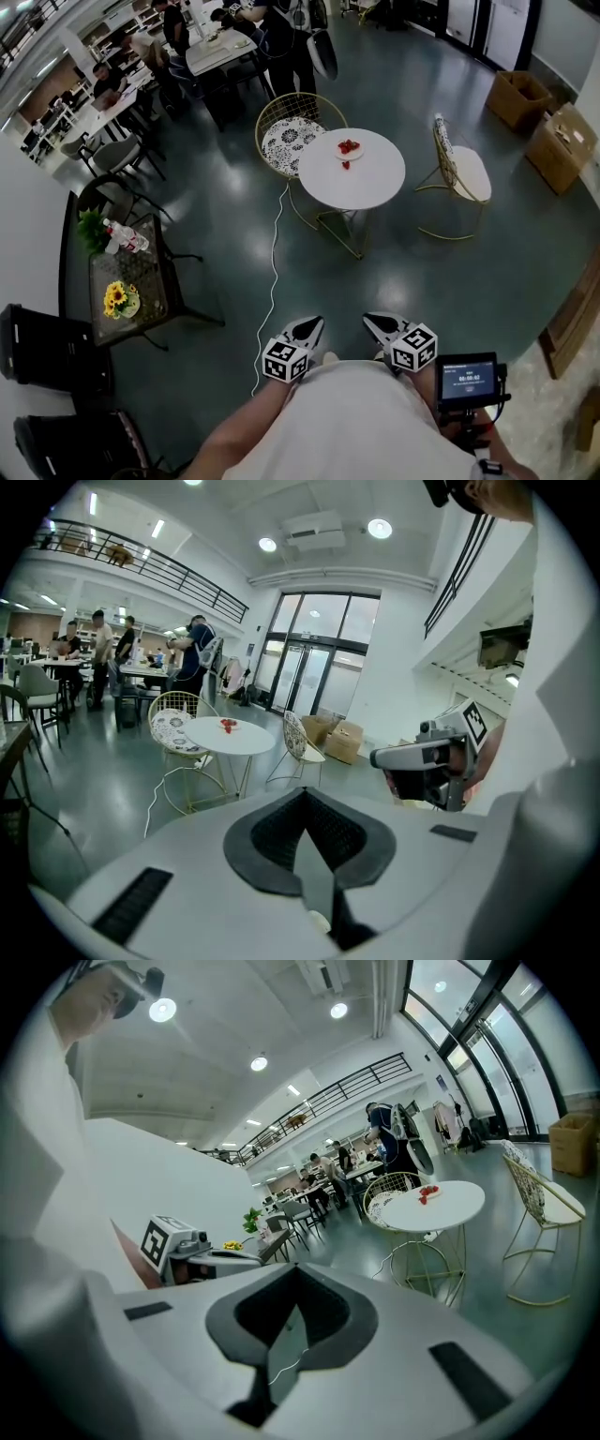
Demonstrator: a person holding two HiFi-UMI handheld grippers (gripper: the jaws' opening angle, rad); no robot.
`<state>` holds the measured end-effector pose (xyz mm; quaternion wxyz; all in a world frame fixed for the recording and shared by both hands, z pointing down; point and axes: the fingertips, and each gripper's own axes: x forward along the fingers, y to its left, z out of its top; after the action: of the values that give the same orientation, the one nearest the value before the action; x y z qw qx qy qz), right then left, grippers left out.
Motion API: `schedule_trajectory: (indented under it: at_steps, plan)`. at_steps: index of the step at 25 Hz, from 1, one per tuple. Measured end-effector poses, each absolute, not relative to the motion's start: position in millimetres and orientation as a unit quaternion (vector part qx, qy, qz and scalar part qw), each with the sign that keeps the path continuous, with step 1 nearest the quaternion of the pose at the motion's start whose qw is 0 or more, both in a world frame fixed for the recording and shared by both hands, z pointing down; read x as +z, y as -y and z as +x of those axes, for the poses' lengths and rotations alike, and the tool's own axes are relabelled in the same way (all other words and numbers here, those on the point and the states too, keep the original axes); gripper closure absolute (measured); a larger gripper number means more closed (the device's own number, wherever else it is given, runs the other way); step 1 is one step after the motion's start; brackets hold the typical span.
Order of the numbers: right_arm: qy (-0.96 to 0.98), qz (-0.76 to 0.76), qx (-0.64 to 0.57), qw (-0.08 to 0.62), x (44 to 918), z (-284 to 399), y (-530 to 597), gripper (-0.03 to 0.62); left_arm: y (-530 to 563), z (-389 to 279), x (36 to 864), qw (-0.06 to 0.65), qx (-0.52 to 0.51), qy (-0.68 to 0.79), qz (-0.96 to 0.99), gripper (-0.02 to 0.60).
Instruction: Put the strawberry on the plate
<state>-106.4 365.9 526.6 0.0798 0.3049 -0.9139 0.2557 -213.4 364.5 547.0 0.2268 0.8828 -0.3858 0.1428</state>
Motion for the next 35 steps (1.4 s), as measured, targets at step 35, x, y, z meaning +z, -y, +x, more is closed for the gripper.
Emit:
schedule_trajectory:
  at_steps: [35]
  plan:
    - [0.884, 0.359, 0.279, 0.105, 549.2, -119.9, -334.9, 0.589, -325.0, -235.9, 568.1, 0.245, 0.145, 0.345, 0.894, 0.577]
